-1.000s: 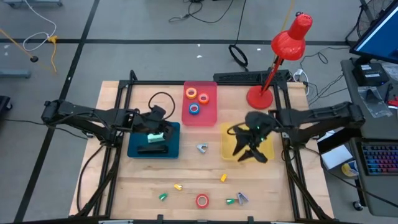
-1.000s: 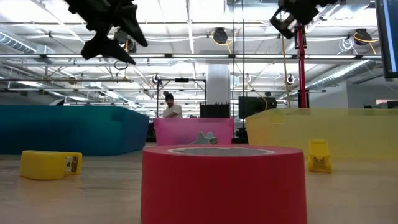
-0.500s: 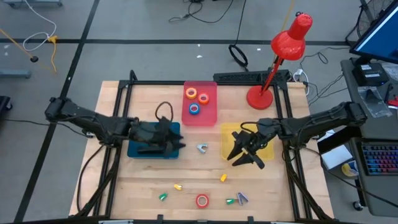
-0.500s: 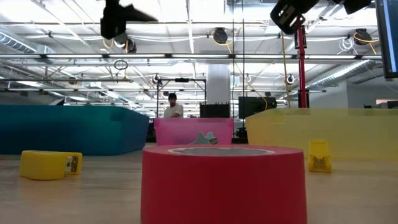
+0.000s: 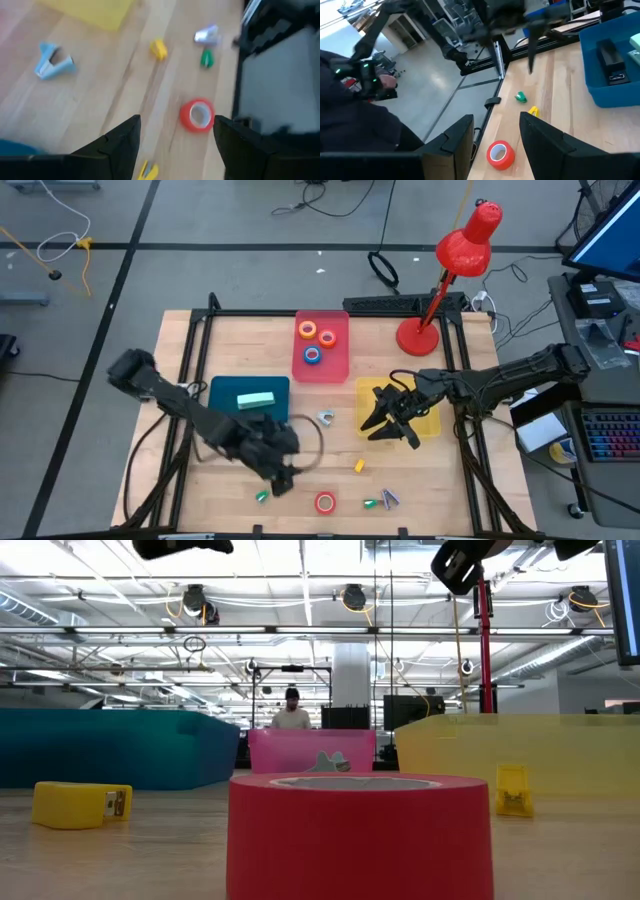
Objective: Pick and place Stapler, Stapler remover, tape
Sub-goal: Put the red tape into the pink bin
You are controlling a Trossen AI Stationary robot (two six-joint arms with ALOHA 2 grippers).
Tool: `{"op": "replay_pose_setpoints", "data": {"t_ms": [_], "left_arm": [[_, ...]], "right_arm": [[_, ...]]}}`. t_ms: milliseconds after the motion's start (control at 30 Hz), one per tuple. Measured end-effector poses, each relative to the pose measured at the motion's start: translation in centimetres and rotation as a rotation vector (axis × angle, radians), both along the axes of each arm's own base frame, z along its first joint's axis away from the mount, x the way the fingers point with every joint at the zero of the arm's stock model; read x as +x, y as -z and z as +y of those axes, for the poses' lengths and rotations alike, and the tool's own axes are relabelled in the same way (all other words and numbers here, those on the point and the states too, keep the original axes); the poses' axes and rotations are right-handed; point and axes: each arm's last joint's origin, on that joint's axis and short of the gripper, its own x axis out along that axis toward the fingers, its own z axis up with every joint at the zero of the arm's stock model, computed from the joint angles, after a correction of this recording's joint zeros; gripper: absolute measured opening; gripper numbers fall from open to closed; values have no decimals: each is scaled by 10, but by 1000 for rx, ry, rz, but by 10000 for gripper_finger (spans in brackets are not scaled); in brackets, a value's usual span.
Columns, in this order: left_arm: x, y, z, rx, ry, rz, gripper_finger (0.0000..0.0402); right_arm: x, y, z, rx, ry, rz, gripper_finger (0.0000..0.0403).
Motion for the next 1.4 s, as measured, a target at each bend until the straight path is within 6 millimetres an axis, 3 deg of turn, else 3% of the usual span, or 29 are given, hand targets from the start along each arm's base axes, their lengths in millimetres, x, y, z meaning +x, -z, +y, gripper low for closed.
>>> {"op": "replay_pose_setpoints", "data": {"t_ms": [100, 267, 600, 800, 1033, 1400], "left_arm": [[17, 1, -18, 59, 23, 105, 248], [50, 7, -45, 14, 19, 142, 248], [97, 59, -72, -126, -181, 248, 248], [103, 85, -73, -216, -332, 327, 248], [101, 86, -68, -226, -402, 367, 248], [99, 99, -75, -240, -361, 439, 248]], "right_arm": [[0, -1, 0, -4, -3, -10, 150], [0, -1, 0, -12, -10, -14, 150], [-3, -1, 4, -2, -164, -23, 150], [-3, -1, 4, 1, -197, -24, 150], [-3, 0, 4, -37, -206, -44, 150], [-3, 1, 4, -51, -209, -45, 150]]}}
